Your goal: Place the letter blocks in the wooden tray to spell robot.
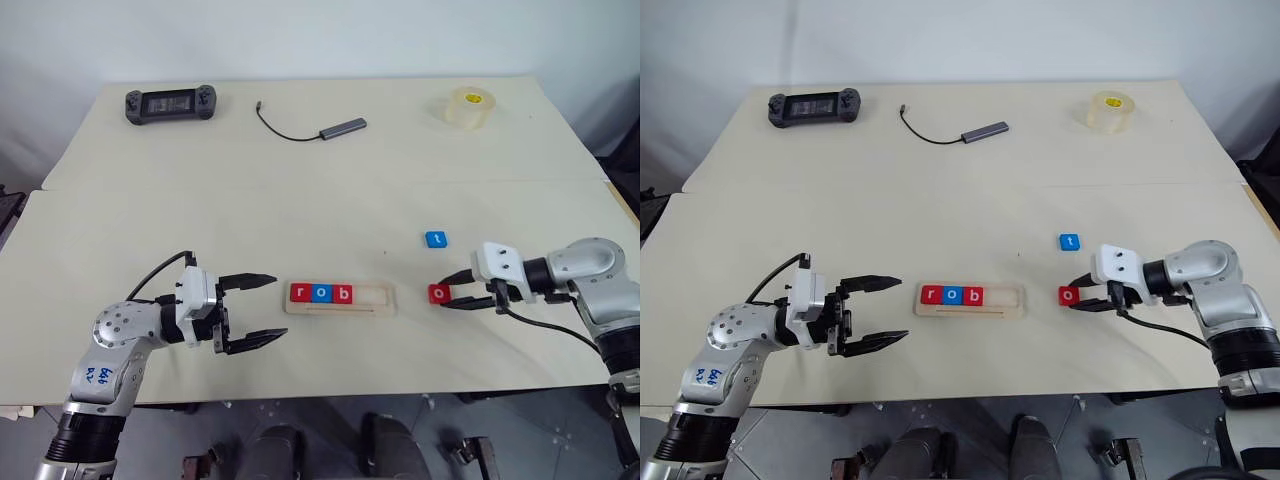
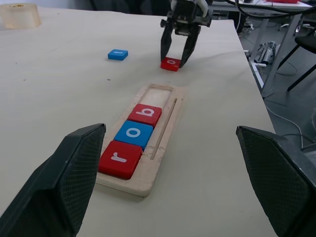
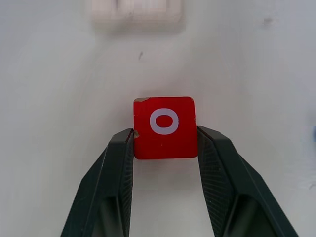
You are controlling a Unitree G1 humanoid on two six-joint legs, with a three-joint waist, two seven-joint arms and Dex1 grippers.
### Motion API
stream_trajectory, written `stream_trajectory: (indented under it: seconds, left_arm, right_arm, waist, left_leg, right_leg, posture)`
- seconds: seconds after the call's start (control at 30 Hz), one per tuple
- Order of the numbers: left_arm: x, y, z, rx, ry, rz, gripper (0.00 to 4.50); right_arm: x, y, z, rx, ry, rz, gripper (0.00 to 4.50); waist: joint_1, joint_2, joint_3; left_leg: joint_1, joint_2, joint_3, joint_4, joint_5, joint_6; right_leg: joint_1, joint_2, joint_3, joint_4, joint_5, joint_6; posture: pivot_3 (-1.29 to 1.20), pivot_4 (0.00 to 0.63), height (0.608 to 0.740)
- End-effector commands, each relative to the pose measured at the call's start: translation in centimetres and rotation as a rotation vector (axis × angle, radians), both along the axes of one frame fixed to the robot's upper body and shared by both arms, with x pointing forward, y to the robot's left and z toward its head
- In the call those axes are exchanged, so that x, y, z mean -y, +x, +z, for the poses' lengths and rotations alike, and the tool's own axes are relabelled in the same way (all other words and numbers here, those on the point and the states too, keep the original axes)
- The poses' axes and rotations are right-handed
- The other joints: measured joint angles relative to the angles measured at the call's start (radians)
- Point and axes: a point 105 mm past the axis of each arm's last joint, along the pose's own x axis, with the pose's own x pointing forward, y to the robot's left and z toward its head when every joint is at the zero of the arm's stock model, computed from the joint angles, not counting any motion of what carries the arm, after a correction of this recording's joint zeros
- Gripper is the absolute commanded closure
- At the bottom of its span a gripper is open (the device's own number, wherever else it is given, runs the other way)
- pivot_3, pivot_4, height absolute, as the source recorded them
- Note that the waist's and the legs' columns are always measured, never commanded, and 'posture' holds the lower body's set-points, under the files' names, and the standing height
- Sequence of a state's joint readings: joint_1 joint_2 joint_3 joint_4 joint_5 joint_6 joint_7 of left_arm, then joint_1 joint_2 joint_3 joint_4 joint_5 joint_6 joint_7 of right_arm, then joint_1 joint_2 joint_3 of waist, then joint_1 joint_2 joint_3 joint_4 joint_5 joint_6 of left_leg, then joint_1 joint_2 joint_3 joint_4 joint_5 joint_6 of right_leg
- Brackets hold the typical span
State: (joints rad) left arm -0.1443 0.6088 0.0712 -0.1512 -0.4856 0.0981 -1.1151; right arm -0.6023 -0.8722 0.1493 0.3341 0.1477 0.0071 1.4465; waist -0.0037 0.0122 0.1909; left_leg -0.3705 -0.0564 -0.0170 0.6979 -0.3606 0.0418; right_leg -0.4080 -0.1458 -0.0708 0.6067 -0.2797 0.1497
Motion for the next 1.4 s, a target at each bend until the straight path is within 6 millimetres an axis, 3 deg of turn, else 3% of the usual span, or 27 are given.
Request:
stream_trajectory:
  seconds: [0.03, 0.1, 0.4, 0.63, 0.9, 0.97, 1.13, 1.17, 1.23, 1.4]
  left_arm:
    - [0.0, -0.3, 0.7, 0.038, -0.014, 0.005, 0.00]
    - [0.0, -0.3, 0.6, 0.036, -0.017, 0.010, 0.00]
    - [0.2, -0.3, 0.5, 0.037, -0.026, 0.026, 0.00]
    - [0.0, -0.5, 0.6, 0.040, -0.026, 0.046, 0.00]
    - [-0.2, -0.5, 0.6, 0.041, -0.025, 0.057, 0.00]
    - [-0.2, -0.5, 0.6, 0.041, -0.025, 0.057, 0.00]
    - [-0.1, -0.3, 0.6, 0.044, -0.027, 0.054, 0.00]
    - [-0.1, -0.3, 0.6, 0.043, -0.027, 0.053, 0.00]
    - [0.0, -0.3, 0.5, 0.041, -0.027, 0.050, 0.00]
    - [0.1, -0.3, 0.6, 0.041, -0.026, 0.047, 0.00]
  right_arm:
    - [-2.8, -0.5, 2.6, -0.013, 0.076, 0.043, 3.05]
    - [-4.7, -0.9, 2.6, -0.046, 0.080, 0.054, 3.05]
    - [-8.9, -0.2, 0.7, -0.076, 0.060, 0.031, 3.05]
    - [-9.5, 0.0, 0.2, -0.082, 0.064, 0.029, 3.05]
    - [-9.0, -1.3, 2.2, -0.115, 0.116, 0.069, 0.32]
    - [-8.7, -1.3, 2.4, -0.111, 0.120, 0.059, 0.02]
    - [-7.1, -0.5, 2.5, -0.078, 0.132, -0.031, 0.02]
    - [-6.9, -0.4, 2.3, -0.079, 0.130, -0.045, 0.19]
    - [-6.7, 0.0, 1.7, -0.071, 0.113, -0.072, 0.64]
    - [-6.7, 0.5, 0.4, -0.050, 0.090, -0.085, 2.40]
  waist:
    - [0.002, 0.000, 0.000]
    - [0.003, 0.000, 0.000]
    - [0.003, 0.000, 0.000]
    - [0.003, 0.000, 0.000]
    - [0.003, 0.000, 0.000]
    - [0.003, 0.000, 0.000]
    - [0.003, 0.000, 0.000]
    - [0.003, 0.000, 0.000]
    - [0.003, 0.000, 0.000]
    - [0.003, 0.000, 0.000]
  left_leg:
    - [0.000, 0.000, 0.000, 0.000, 0.000, 0.000]
    - [0.000, 0.000, -0.001, 0.000, 0.000, 0.000]
    - [-0.001, -0.001, -0.002, 0.000, 0.000, 0.000]
    - [-0.001, -0.001, -0.001, -0.001, 0.000, 0.000]
    - [-0.001, -0.001, -0.001, -0.001, 0.000, 0.000]
    - [-0.001, -0.001, -0.002, -0.001, 0.000, 0.000]
    - [-0.001, -0.001, -0.001, -0.001, 0.000, 0.000]
    - [-0.001, -0.001, -0.001, -0.001, 0.000, 0.000]
    - [-0.001, -0.001, -0.001, -0.001, 0.000, 0.000]
    - [-0.001, -0.001, -0.001, -0.001, 0.000, 0.000]
  right_leg:
    - [0.000, 0.000, 0.000, 0.000, 0.000, 0.000]
    - [0.000, 0.000, -0.001, 0.000, 0.000, 0.000]
    - [0.000, -0.001, -0.002, 0.000, 0.000, 0.000]
    - [0.000, -0.001, -0.002, 0.000, 0.000, 0.000]
    - [-0.001, 0.000, -0.002, 0.000, 0.000, 0.000]
    - [0.000, -0.001, -0.002, 0.000, 0.000, 0.000]
    - [0.000, -0.001, -0.002, 0.000, 0.000, 0.000]
    - [0.000, -0.001, -0.002, 0.000, 0.000, 0.000]
    - [-0.001, -0.001, -0.002, 0.000, 0.000, 0.000]
    - [-0.001, 0.000, -0.001, 0.000, 0.000, 0.000]
  posture:
    - [0.00, 0.150, 0.740]
    - [0.00, 0.150, 0.740]
    - [0.00, 0.150, 0.740]
    - [0.00, 0.150, 0.740]
    - [0.00, 0.150, 0.740]
    - [0.00, 0.150, 0.740]
    - [0.00, 0.150, 0.740]
    - [0.00, 0.150, 0.740]
    - [0.00, 0.150, 0.740]
    - [0.00, 0.150, 0.740]
